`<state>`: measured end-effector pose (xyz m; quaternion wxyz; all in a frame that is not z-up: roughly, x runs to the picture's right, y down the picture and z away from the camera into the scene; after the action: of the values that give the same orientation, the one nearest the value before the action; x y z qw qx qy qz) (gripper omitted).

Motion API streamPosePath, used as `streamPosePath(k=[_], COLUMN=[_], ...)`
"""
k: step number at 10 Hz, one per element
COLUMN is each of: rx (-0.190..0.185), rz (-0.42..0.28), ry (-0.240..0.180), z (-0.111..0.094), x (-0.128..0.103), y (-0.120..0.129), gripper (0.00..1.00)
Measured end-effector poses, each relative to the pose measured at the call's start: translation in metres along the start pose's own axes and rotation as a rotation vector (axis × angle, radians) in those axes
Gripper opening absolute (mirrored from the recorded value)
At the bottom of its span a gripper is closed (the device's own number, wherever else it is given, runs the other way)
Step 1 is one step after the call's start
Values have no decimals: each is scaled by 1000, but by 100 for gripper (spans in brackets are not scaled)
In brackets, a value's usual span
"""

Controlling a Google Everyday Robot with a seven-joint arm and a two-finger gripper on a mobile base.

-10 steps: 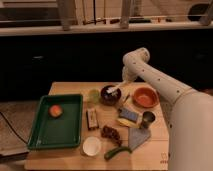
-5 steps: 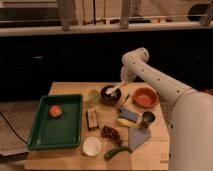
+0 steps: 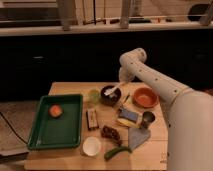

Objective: Wipe purple bowl with brush

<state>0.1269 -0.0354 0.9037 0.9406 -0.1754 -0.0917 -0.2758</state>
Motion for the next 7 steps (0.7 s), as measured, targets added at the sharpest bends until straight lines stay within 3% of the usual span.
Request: streamPosePath(k=[7], rx=[-2], rz=[-4], ry=[-1], z=[1], x=[-1], y=[0], gripper=[0])
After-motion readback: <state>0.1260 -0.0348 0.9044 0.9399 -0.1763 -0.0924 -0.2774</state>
